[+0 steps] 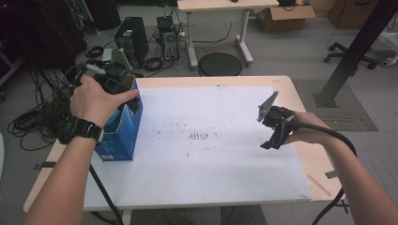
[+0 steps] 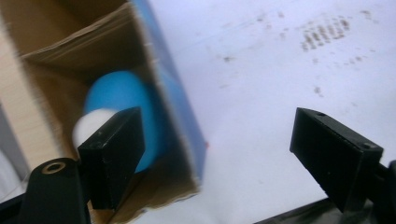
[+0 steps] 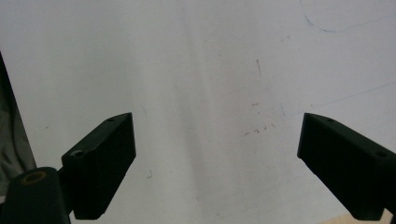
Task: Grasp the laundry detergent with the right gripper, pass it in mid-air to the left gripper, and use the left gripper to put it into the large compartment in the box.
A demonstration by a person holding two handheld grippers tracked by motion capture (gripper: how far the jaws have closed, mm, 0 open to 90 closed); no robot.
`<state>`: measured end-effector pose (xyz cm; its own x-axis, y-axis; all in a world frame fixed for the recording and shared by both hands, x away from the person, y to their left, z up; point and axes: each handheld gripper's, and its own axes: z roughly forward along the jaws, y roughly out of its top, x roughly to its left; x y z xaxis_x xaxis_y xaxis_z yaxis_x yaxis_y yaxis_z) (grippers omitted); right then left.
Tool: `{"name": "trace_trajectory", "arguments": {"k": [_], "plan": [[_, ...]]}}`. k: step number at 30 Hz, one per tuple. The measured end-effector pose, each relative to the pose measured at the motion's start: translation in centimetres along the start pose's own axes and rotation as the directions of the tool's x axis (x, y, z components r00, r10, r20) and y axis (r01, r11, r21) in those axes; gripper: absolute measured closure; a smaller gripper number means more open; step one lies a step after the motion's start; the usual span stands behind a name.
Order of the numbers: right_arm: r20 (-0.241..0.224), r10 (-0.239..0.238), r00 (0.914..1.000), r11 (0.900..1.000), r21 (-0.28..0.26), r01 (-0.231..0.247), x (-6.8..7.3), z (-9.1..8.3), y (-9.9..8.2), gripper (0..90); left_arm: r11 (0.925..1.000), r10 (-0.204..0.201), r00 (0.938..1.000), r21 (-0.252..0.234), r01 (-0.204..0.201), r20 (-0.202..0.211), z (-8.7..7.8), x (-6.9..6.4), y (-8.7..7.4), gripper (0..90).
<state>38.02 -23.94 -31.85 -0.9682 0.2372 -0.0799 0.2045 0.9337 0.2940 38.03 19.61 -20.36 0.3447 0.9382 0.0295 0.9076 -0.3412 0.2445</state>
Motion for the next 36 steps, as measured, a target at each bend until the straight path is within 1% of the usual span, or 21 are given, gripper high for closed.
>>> {"name": "trace_trajectory", "arguments": {"k": [2,4,6,9,11,12,15,18,20,21,23,25,27,28,30,33,35,36], "plan": [[-0.001,-0.004,1.0,1.0,-0.004,0.004,0.0,0.0,0.1,11.2,0.9997,0.023,0.9997,-0.002,-0.023,0.001,0.1,-0.8,0.2,17.8],[-0.004,-0.006,1.0,1.0,-0.007,0.005,0.0,-0.1,0.3,11.1,0.9986,0.052,0.9985,-0.006,-0.052,0.017,0.4,-1.7,0.5,15.6],[-0.005,-0.008,1.0,0.9999,-0.012,0.008,0.1,-0.1,0.4,11.1,0.9974,0.071,0.9971,-0.009,-0.071,0.028,0.7,-2.4,0.7,14.3],[-0.009,-0.008,0.9999,0.9999,-0.015,0.007,0.1,-0.1,0.5,11.0,0.9937,0.112,0.993,-0.012,-0.112,0.039,1.4,-3.6,1.0,13.4],[-0.012,-0.007,0.9999,0.9998,-0.019,0.006,0.1,0.0,0.5,10.5,0.9916,0.129,0.9904,-0.008,-0.129,0.05,2.0,-4.3,1.2,10.6],[-0.014,-0.006,0.9999,0.9997,-0.022,0.006,0.1,0.0,0.5,10.3,0.9899,0.142,0.9882,-0.006,-0.141,0.058,2.4,-4.7,1.3,9.7],[-0.018,-0.003,0.9998,0.9997,-0.026,0.003,0.1,0.0,0.5,9.8,0.987,0.16,0.9834,0.003,-0.161,0.085,3.3,-5.6,1.5,8.0],[-0.029,0.002,0.9996,0.9993,-0.038,-0.003,0.1,0.0,0.4,8.6,0.9822,0.184,0.9754,0.014,-0.187,0.121,4.4,-6.6,1.6,7.4],[-0.032,0.006,0.9995,0.999,-0.043,-0.007,0.0,0.1,0.5,8.3,0.9779,0.203,0.9716,0.024,-0.208,0.121,4.9,-7.0,1.6,6.9],[-0.035,0.007,0.9994,0.9989,-0.046,-0.008,-0.1,0.1,0.5,8.2,0.977,0.208,0.9702,0.023,-0.212,0.125,5.2,-7.2,1.6,6.5],[-0.038,0.008,0.9992,0.9988,-0.047,-0.01,-0.1,0.2,0.6,8.0,0.9761,0.211,0.9662,0.023,-0.216,0.149,5.7,-7.4,1.7,5.5],[-0.039,0.007,0.9992,0.9987,-0.049,-0.009,-0.1,0.3,0.7,7.9,0.9718,0.227,0.9623,0.031,-0.234,0.15,6.1,-7.7,1.6,5.3],[-0.039,0.004,0.9992,0.9989,-0.047,-0.006,-0.1,0.4,0.7,7.9,0.9694,0.235,0.9588,0.034,-0.243,0.16,6.4,-7.9,1.6,5.3],[-0.041,0.004,0.9992,0.9989,-0.047,-0.006,-0.2,0.4,0.8,7.9,0.9704,0.231,0.9585,0.032,-0.239,0.167,6.4,-8.0,1.6,5.3],[-0.04,0.002,0.9992,0.9989,-0.046,-0.004,-0.2,0.5,0.8,7.9,0.9685,0.238,0.9557,0.031,-0.247,0.173,6.5,-8.1,1.6,5.2],[-0.041,0.001,0.9991,0.999,-0.044,-0.003,-0.2,0.6,0.8,7.9,0.9668,0.242,0.9545,0.039,-0.253,0.174,6.6,-8.1,1.7,5.1],[-0.041,0.002,0.9992,0.9991,-0.043,-0.004,-0.1,0.7,0.8,8.0,0.9675,0.239,0.955,0.039,-0.25,0.175,6.6,-8.2,1.6,5.1],[-0.041,0.002,0.9992,0.9991,-0.042,-0.004,-0.1,0.7,0.8,7.9,0.9669,0.241,0.9537,0.039,-0.252,0.179,6.6,-8.2,1.6,5.1]]}}
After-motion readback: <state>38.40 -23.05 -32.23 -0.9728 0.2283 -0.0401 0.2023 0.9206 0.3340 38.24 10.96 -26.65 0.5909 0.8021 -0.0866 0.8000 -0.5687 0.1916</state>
